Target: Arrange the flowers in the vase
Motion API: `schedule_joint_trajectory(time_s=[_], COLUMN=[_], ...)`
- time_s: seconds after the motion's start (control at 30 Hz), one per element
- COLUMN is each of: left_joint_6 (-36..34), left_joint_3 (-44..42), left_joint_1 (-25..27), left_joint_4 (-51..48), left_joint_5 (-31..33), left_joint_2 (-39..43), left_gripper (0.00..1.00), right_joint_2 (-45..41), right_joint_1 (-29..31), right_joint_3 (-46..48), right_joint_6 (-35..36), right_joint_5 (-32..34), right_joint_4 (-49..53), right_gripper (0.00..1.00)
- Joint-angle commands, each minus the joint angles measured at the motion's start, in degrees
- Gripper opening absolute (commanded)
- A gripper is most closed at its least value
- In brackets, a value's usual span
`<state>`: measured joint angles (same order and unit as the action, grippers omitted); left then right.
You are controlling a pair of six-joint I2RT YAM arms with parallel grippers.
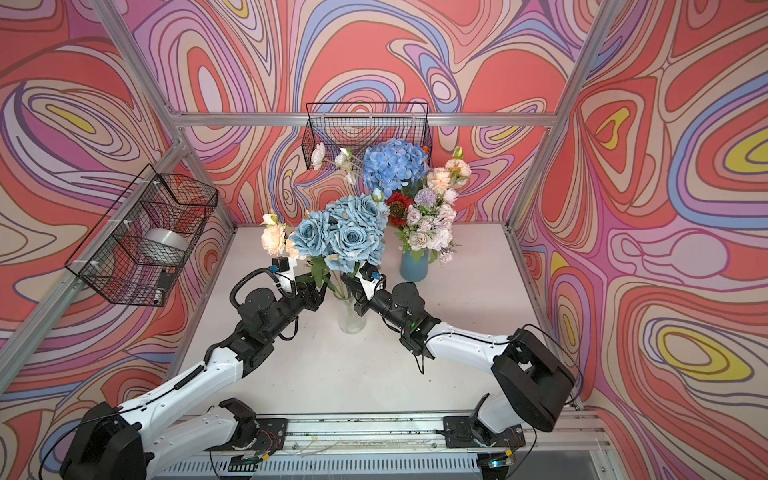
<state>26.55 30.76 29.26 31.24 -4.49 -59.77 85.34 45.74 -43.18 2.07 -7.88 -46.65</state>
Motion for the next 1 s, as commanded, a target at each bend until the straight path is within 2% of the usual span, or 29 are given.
schedule_joint_trajectory(time_s=[0.0, 0.23, 0.3, 0.43, 0.63, 0.8, 0.97], left_joint_6=[-0.7, -1.1, -1.1, -1.3, -1.6, -1.7, -1.6], left_joint_3=[1.0, 1.1, 1.0, 1.0, 0.7, 0.5, 0.3], left_joint_1=[-0.3, -0.3, -0.3, -0.3, -0.3, -0.4, -0.3], left_joint_4=[2.2, 1.7, 1.8, 1.6, 0.9, 0.2, -0.3], left_joint_5=[0.6, 0.9, 0.9, 1.0, 1.4, 1.4, 1.5], left_joint_2=[0.3, 0.6, 0.6, 0.6, 1.4, 1.9, 2.6], left_gripper=[0.47, 0.47, 0.47, 0.47, 0.47, 0.47, 0.47], right_joint_2=[1.4, 1.7, 1.5, -0.1, -5.8, -8.9, -8.4], right_joint_1=[0.2, 0.2, 0.3, 0.2, 0.4, 0.3, 0.4], right_joint_3=[0.2, -0.2, -0.4, 0.3, 2.6, 3.3, 3.1], right_joint_6=[-1.2, -1.5, -1.5, -1.2, -0.9, -0.8, -0.3], right_joint_5=[1.0, 1.1, 1.1, 1.4, 2.9, 2.7, 2.6], right_joint_4=[0.6, 5.2, 6.5, 7.6, 7.2, 5.6, 2.4], right_gripper=[0.0, 0.0, 0.07, 0.31, 0.44, 0.48, 0.46])
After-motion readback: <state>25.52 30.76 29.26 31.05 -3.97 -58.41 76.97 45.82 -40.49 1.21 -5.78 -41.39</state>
